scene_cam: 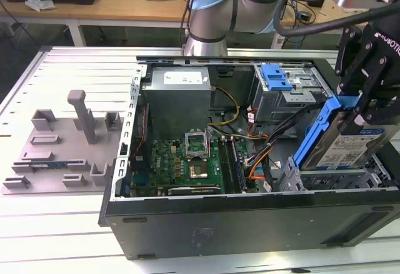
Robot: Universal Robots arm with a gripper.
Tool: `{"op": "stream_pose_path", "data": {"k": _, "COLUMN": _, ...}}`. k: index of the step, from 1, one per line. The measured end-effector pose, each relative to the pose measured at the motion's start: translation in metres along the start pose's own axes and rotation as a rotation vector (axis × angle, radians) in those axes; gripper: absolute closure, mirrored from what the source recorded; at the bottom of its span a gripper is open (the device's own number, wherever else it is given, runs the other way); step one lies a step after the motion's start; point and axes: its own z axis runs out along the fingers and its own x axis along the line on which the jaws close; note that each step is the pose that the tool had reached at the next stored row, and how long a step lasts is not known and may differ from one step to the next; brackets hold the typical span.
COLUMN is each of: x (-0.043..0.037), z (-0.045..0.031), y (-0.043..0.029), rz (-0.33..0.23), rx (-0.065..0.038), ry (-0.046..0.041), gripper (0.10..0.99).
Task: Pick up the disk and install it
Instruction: 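Insert the disk into the insertion slot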
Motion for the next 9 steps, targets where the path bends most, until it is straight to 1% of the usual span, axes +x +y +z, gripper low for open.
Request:
{"op": "stream_pose_path", "data": {"k": 1, "x": 0.0005, "z": 0.0024, "y": 0.0, "rz": 0.0, "rx": 0.0, "ry": -0.0001, "gripper": 0.722}}
{"op": "stream_pose_path", "data": {"k": 8, "x": 0.0029, "z": 0.0125, "y": 0.0001, "rz": 0.0, "rx": 0.0, "ry": -0.0001, "gripper": 0.722}}
{"op": "stream_pose_path", "data": {"k": 9, "x": 0.0036, "z": 0.0152, "y": 0.0001, "rz": 0.0, "rx": 0.0, "ry": -0.0001, "gripper": 0.722}}
